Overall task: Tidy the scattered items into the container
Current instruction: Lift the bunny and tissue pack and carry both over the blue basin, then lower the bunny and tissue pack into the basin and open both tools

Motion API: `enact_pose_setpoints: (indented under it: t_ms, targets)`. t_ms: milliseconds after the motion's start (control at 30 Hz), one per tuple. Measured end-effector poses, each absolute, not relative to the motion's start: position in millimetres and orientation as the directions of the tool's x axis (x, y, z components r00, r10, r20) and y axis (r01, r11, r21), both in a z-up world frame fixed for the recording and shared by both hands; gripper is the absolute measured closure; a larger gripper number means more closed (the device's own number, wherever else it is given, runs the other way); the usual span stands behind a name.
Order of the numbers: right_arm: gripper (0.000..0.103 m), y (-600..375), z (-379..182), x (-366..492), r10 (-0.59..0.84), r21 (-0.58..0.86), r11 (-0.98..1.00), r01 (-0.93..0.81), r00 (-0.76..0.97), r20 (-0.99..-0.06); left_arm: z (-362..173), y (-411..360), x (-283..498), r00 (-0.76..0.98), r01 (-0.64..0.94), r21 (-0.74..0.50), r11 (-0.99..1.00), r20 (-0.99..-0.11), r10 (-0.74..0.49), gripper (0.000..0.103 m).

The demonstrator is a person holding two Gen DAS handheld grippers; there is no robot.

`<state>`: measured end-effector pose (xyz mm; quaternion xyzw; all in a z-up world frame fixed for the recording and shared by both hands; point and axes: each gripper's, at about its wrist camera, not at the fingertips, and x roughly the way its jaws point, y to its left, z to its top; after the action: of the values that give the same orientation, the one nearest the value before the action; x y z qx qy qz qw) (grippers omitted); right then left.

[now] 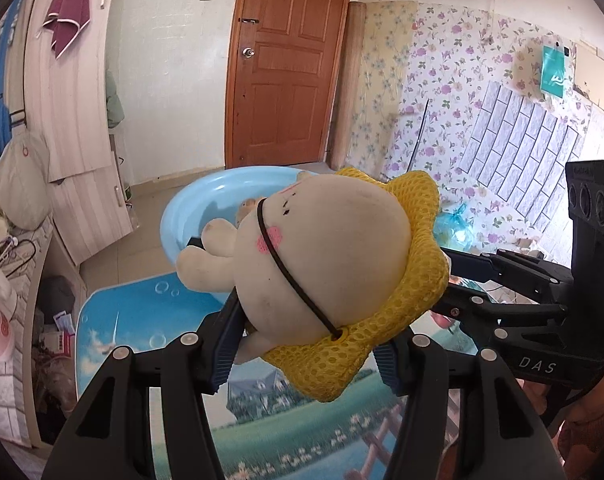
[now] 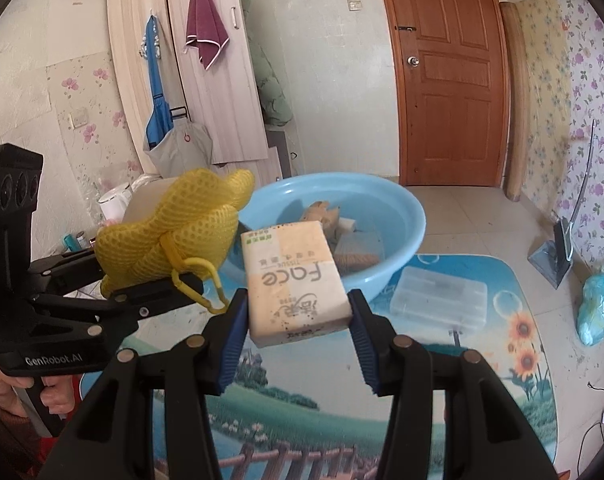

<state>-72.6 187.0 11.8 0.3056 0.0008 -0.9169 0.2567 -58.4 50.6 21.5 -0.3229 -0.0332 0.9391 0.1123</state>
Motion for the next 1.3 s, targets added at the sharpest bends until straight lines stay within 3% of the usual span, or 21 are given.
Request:
enact_pose_setpoints:
  t_ms: [633,733,800,833,1300]
  targets:
    - [0.055,170,-15,-152,-0.413,0.146,-0.894,0.424,-0.652,-0.635,-2,45,-145,-0.718,-0.215,-0.129,-0.968,-0.651,0.246,0.044]
    - [0.055,167,-20,-156,-0.407,0.141,-0.897,0.419,-0.658,-0.634,-9,39,-150,-0.712,-0.215,-0.145,-0.966,-0.654,0.256,0.036]
    - [0.055,165,-22,-160,-0.413,0.148,-0.895,0.421,-0.654,-0.634,-12,35,-153,-0.709,-0.205,-0.141,-0.969,-0.66,0.246,0.014]
    - [0.055,164,-23,-161,-0.41,0.143,-0.895,0.423,-0.653,-0.636,-13,33,-153,-0.711,-0.202,-0.137,-0.97,-0.661,0.241,0.012]
    - [0.047,153,-21,-155,-0.378,0.098,-0.902,0.421,-0.658,-0.651,-16,28,-140,-0.714,-0.195,-0.145,-0.97,-0.657,0.242,0.01]
